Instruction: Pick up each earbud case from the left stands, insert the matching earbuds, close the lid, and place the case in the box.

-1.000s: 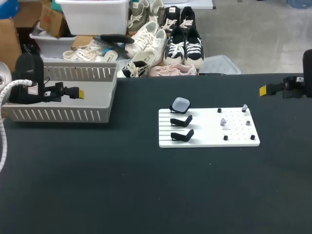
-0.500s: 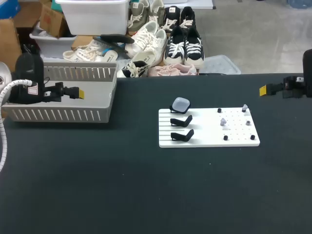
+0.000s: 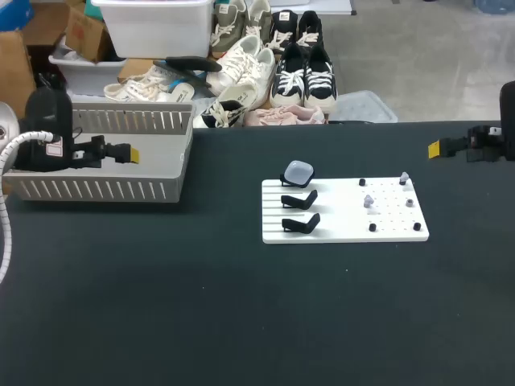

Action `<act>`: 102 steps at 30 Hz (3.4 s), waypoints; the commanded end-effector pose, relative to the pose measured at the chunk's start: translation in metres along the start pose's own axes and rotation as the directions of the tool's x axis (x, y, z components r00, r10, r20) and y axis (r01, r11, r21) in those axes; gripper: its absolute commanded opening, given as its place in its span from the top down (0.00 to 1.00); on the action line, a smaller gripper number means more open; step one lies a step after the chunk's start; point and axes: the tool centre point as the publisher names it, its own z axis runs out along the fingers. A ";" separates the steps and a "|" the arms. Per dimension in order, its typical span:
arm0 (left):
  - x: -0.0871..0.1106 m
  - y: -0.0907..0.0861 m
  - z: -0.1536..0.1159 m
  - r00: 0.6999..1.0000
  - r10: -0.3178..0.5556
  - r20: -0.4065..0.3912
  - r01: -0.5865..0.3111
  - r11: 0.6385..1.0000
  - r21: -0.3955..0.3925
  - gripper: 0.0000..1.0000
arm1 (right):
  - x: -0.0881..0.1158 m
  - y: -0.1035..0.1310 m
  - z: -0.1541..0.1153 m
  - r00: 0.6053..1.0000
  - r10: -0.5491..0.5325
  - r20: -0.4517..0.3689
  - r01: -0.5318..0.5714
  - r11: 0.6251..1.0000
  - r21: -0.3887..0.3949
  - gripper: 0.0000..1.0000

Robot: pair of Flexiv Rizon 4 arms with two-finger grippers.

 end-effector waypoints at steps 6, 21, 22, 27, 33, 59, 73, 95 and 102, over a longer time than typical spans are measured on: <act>-0.007 -0.026 0.007 0.988 0.156 0.015 -0.157 0.982 0.102 0.00 | 0.000 -0.001 0.000 1.000 0.000 -0.002 0.000 1.000 -0.003 0.00; -0.060 -0.070 0.031 0.823 0.554 0.127 -0.569 0.799 0.196 0.00 | 0.000 -0.001 0.000 1.000 0.000 -0.002 0.000 1.000 -0.003 0.00; -0.062 -0.071 0.034 0.808 0.573 0.134 -0.589 0.784 0.197 0.00 | 0.000 -0.001 0.000 1.000 0.000 -0.002 0.000 1.000 -0.003 0.00; -0.071 -0.077 0.052 0.739 0.654 0.163 -0.672 0.700 0.242 0.00 | 0.000 -0.001 0.000 1.000 0.000 -0.002 0.000 1.000 -0.003 0.00; -0.073 -0.083 0.080 0.667 0.721 0.187 -0.728 0.577 0.371 0.00 | 0.000 -0.001 0.000 1.000 0.000 -0.002 0.000 1.000 -0.003 0.00; -0.035 -0.120 0.199 0.588 0.775 0.229 -0.696 0.341 0.632 0.00 | 0.000 -0.001 0.000 1.000 0.000 -0.002 0.000 1.000 -0.003 0.00; -0.025 -0.134 0.239 0.587 0.768 0.257 -0.708 0.333 0.623 0.00 | 0.000 -0.001 0.000 1.000 0.000 -0.002 0.000 1.000 -0.003 0.00; 0.005 -0.150 0.260 0.591 0.757 0.277 -0.699 0.309 0.645 0.38 | 0.000 -0.001 0.000 1.000 0.000 -0.002 0.000 1.000 -0.003 0.00; 0.006 -0.152 0.263 0.600 0.748 0.282 -0.697 0.317 0.643 0.40 | 0.000 -0.001 0.000 1.000 0.000 -0.002 0.000 1.000 -0.003 0.00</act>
